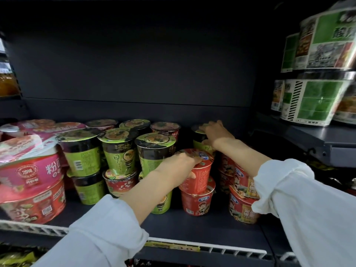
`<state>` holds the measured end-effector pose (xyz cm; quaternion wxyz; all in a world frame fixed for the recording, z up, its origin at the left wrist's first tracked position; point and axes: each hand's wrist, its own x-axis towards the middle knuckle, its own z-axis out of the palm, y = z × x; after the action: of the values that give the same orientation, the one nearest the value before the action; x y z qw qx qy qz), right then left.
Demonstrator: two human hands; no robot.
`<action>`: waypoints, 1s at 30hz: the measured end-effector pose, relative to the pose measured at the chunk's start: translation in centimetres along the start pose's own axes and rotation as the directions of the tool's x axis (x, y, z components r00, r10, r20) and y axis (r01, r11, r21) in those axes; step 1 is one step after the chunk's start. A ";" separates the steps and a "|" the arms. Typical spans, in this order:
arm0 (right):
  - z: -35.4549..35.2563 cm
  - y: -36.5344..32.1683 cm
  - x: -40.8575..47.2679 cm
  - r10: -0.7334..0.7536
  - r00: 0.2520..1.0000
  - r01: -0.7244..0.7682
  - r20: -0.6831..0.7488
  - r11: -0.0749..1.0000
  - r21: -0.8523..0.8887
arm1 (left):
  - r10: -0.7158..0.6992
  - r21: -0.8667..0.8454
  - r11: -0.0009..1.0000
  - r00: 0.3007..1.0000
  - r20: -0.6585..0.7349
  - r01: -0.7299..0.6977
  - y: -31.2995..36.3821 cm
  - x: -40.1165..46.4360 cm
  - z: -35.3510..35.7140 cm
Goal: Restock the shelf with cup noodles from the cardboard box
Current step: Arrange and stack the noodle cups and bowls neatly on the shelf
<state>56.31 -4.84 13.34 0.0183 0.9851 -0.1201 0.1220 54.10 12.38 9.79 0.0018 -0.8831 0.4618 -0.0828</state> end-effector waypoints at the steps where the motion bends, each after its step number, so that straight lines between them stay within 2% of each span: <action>1: 0.0 0.2 0.0 -0.016 1.000 0.016 0.000 0.998 0.055 | -0.007 0.018 1.000 1.000 -0.021 0.007 0.2 0.1 0.0; 3: 0.1 0.6 0.0 -0.013 1.000 0.013 -0.002 0.986 0.165 | -0.024 0.069 0.997 0.999 -0.045 0.027 0.6 0.3 -0.1; 6: 0.4 1.1 0.0 0.030 0.999 -0.021 -0.033 0.970 0.241 | -0.049 0.070 0.996 0.999 -0.015 0.050 0.8 0.8 -0.4; 10: 0.6 0.8 -0.1 0.025 0.988 0.006 -0.155 0.981 0.196 | -0.047 0.059 0.997 0.998 0.040 0.045 0.6 1.0 -0.8; 14: 1.0 0.3 -0.4 0.036 0.964 0.024 -0.262 0.975 0.219 | -0.031 0.037 0.999 0.999 0.027 0.030 0.3 0.9 -0.6; 20: 0.7 -0.2 -0.7 -0.035 0.993 0.069 -0.111 0.946 0.316 | -0.015 -0.073 0.997 1.000 0.000 0.015 0.2 1.0 -0.5; 22: 0.7 0.1 -2.3 -0.032 0.980 0.113 -0.196 0.901 0.420 | -0.003 -0.091 0.996 1.000 -0.022 0.001 0.4 0.9 -0.3; 24: 1.1 0.4 -4.2 0.038 0.960 0.105 -0.277 0.868 0.485 | -0.008 -0.078 0.997 0.999 -0.038 0.005 0.4 0.7 0.1; 27: 1.8 0.2 -6.3 0.134 0.969 -0.003 -0.207 0.846 0.533 | -0.021 -0.066 0.998 0.998 -0.058 0.017 0.2 0.2 0.7; 30: 3.0 -0.3 -7.6 0.064 0.997 -0.041 -0.031 0.868 0.494 | -0.062 0.014 0.998 0.969 -0.240 0.067 0.8 -0.9 1.6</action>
<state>49.91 -2.96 8.54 -0.2343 0.9504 -0.1111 0.1717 53.23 12.54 8.01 -0.0468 -0.8811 0.4288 -0.1940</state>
